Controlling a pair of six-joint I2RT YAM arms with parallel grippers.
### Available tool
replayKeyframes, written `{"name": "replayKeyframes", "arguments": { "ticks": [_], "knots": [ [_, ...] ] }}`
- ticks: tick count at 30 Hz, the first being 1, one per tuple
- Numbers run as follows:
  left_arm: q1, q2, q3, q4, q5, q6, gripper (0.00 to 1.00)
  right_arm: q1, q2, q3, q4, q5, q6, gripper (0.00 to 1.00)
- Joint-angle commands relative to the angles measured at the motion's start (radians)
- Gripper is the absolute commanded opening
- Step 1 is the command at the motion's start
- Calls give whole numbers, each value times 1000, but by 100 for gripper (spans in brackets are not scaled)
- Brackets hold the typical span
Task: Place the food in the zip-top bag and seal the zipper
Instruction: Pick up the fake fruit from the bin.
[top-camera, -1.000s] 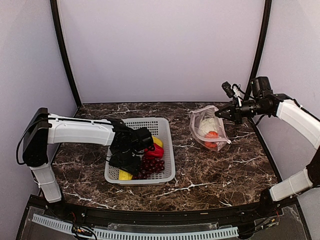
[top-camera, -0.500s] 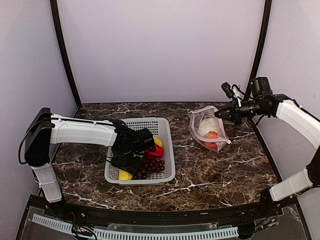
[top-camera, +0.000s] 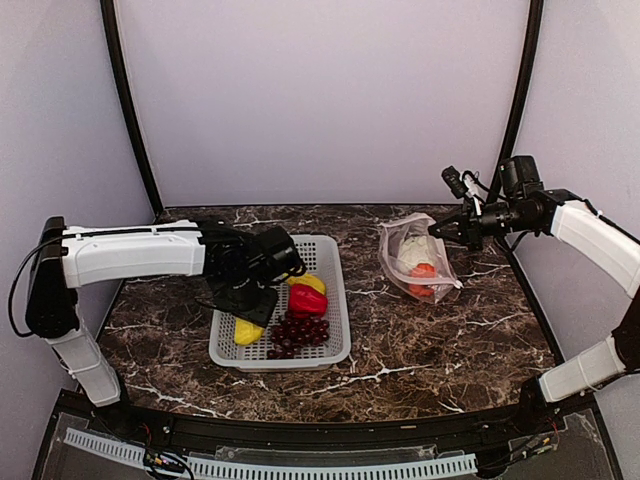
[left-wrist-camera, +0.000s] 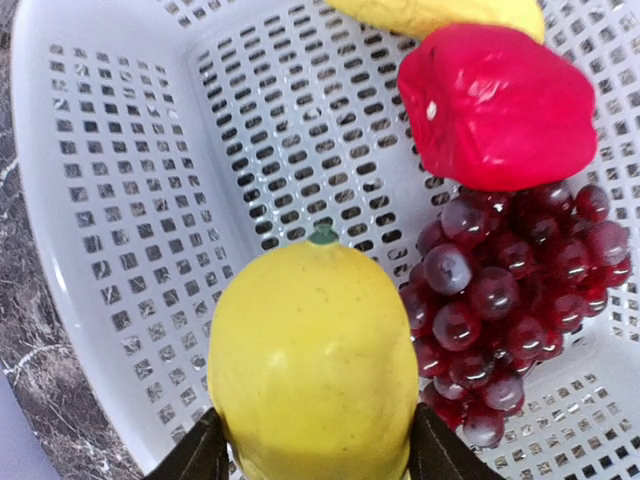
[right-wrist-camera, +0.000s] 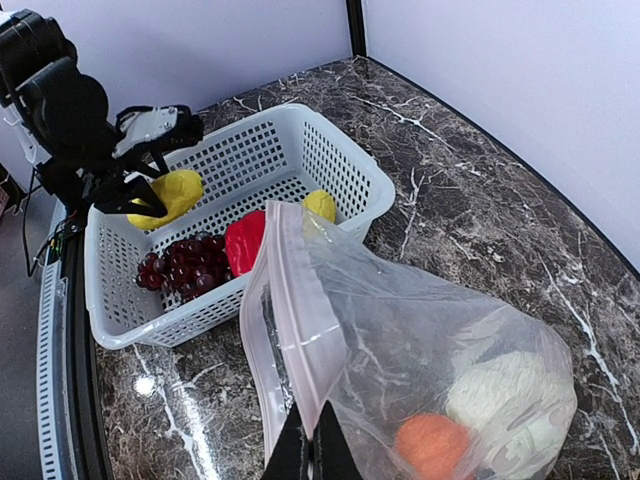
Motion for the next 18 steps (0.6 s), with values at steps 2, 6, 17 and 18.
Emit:
{"name": "replayKeyframes", "arguments": {
  "ticks": [2, 6, 17, 18],
  "knots": [
    [6, -106, 53, 1, -74, 48, 46, 7, 12, -17, 28, 5, 1, 0],
    [5, -158, 51, 135, -55, 116, 42, 7, 14, -6, 26, 25, 14, 0],
    [-84, -257, 111, 558, 94, 458, 40, 18, 68, 201, -199, 94, -4, 0],
    [-99, -262, 103, 654, 102, 482, 40, 21, 77, 226, -227, 101, -5, 0]
  ]
}}
